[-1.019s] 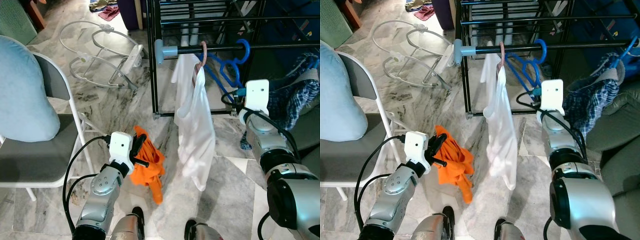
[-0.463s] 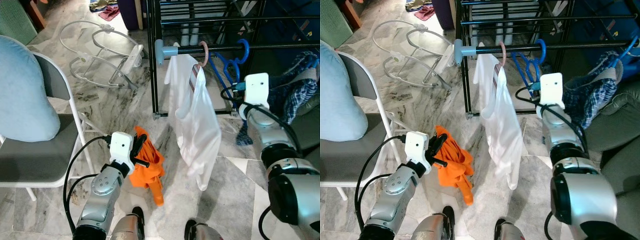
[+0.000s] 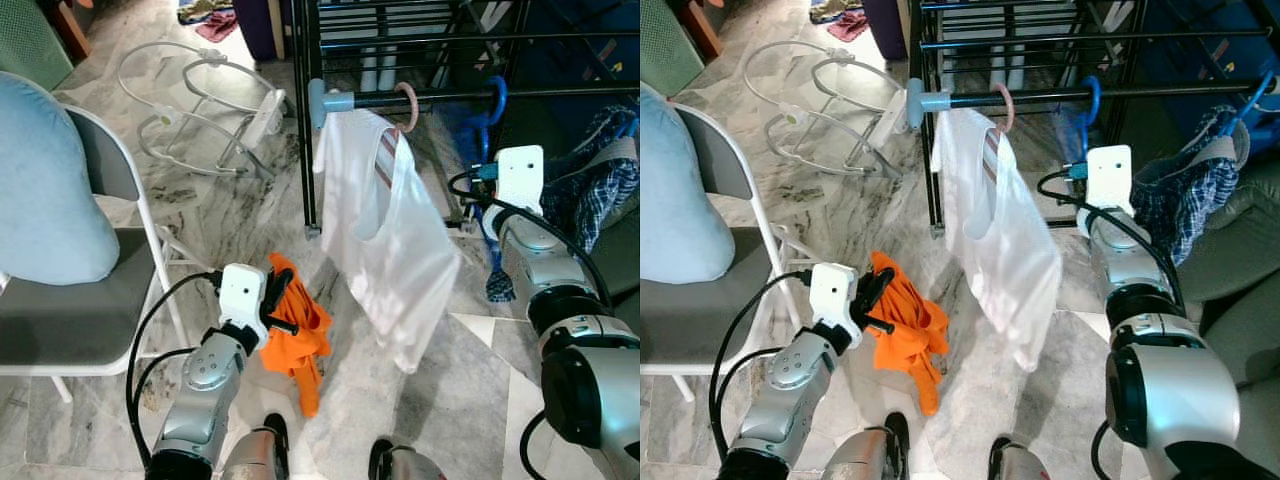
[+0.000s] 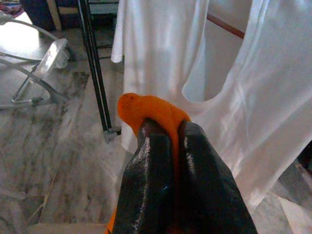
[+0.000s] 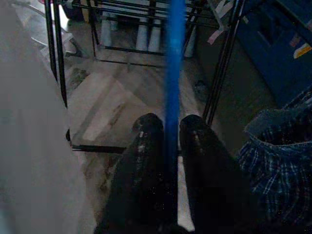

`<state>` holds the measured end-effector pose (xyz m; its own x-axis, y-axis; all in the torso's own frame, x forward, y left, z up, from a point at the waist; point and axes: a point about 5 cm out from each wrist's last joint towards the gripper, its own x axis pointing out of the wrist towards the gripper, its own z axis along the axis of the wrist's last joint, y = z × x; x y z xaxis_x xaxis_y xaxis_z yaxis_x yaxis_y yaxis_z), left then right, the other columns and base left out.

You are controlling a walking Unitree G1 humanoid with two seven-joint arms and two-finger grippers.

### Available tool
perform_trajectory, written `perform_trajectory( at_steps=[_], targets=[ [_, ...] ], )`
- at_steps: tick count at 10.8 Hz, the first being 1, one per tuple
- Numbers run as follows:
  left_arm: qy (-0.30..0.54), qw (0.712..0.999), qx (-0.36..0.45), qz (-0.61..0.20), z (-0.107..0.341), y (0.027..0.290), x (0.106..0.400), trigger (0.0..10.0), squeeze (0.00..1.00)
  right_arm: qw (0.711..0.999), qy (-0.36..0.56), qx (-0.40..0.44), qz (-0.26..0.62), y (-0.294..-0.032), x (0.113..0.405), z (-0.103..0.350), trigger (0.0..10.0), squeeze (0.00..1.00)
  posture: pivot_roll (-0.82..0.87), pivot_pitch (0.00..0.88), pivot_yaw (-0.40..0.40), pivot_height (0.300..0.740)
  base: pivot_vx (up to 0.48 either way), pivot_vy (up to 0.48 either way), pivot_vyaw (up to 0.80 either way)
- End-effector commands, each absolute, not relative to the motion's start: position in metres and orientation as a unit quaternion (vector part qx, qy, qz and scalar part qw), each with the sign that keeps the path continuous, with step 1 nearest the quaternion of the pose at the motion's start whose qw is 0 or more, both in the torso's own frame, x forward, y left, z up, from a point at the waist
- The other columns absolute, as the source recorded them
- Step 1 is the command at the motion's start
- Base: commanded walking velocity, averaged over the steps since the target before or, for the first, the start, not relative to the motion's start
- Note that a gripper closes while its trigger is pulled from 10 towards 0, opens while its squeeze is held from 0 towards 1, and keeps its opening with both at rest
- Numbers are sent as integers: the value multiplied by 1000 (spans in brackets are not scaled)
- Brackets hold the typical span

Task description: Hang hanger

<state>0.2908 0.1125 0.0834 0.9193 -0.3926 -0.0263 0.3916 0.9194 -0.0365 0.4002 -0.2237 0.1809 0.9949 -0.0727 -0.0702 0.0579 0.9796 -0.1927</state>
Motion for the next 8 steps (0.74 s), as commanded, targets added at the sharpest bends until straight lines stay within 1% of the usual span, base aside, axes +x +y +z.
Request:
perform_trajectory(
  at_steps=[1,8],
  targets=[
    [23,980,-5,-199,82,115,291,10000,0,995,38,-89,-35,-228,402,187,0,0,66,218,65,740,0,0,0],
    [27,978,-2,-207,81,112,292,10000,0,993,66,-84,-42,-233,397,173,0,0,62,214,70,740,0,0,0]
  ],
)
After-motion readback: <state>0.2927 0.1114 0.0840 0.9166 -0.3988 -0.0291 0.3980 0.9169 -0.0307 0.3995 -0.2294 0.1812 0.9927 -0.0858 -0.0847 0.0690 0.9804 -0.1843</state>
